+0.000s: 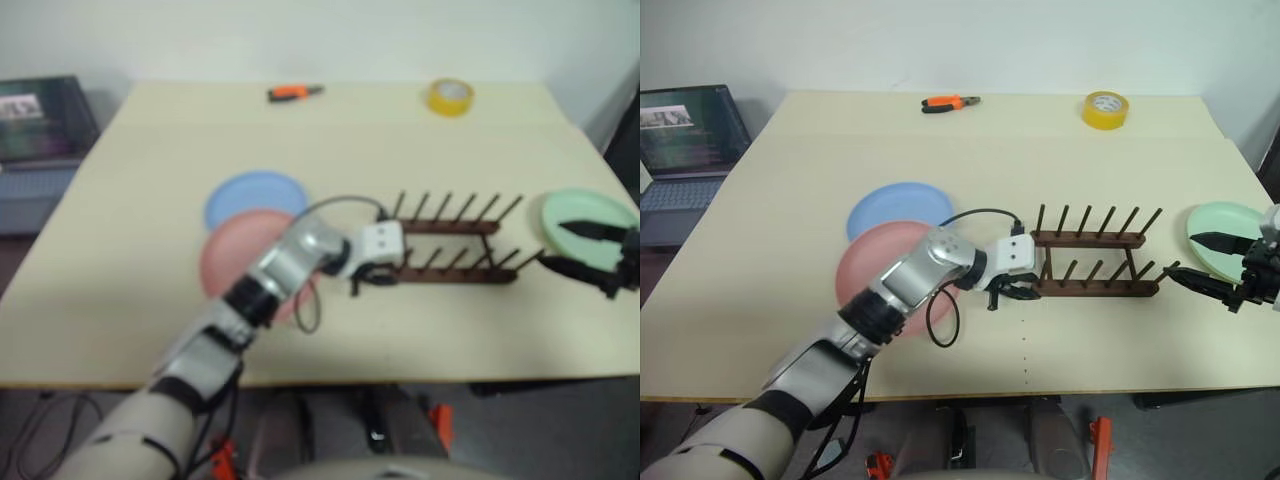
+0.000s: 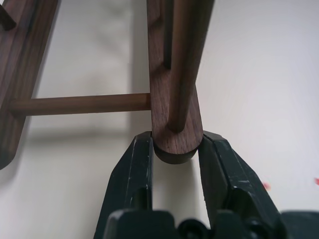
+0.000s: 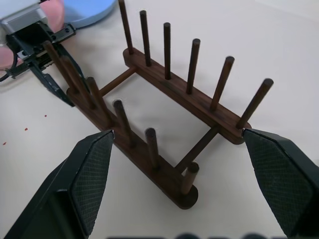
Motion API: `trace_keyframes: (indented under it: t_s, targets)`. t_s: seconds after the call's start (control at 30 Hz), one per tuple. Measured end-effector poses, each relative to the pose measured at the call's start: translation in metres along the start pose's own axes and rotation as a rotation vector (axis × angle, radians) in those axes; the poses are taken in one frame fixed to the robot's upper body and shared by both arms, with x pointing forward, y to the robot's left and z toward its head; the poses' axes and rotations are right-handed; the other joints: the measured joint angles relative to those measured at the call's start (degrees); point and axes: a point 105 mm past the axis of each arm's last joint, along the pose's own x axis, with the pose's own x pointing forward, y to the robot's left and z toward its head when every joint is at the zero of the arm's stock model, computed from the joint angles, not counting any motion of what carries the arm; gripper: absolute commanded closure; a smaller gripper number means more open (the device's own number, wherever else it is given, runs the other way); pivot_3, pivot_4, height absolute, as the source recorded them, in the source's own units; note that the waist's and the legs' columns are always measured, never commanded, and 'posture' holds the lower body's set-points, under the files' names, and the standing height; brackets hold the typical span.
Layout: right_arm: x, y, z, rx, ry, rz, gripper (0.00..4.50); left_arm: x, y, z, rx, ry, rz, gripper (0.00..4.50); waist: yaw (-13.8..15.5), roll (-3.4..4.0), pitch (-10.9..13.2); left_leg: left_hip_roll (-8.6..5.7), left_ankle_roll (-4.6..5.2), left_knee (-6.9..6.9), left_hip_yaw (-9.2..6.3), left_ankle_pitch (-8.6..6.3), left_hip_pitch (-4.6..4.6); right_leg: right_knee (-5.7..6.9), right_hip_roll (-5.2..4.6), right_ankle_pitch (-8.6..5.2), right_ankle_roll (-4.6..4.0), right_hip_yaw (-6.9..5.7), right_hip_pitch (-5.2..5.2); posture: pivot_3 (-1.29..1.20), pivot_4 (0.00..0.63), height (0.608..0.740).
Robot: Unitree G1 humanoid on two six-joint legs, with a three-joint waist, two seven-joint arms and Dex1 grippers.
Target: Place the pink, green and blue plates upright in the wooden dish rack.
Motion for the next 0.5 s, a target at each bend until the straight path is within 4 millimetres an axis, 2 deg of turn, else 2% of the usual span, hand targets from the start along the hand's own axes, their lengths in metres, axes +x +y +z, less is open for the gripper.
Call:
trace_keyframes:
  t_s: [0.2, 0.5]
  targets:
    - [0.0, -0.001, 0.0, -0.001, 0.001, -0.01, 0.0, 0.005, 0.009, -0.002, 0.002, 0.03, 0.01, 3.49, 0.03, -0.01, 0.0, 0.01, 0.0, -0.01, -0.02, 0.0, 0.0, 0.01, 0.02, 0.0, 0.0, -0.02, -0.01, 0.0, 0.15, 0.74]
    - [0.001, 0.0, 0.0, -0.015, -0.011, -0.015, 0.0, 0.002, 0.022, -0.005, -0.086, 0.045, 0.075, 3.49, 0.06, -0.01, 0.01, 0.01, 0.0, -0.01, -0.02, 0.0, 0.0, 0.02, 0.02, 0.0, 0.0, -0.03, -0.01, 0.0, 0.15, 0.74]
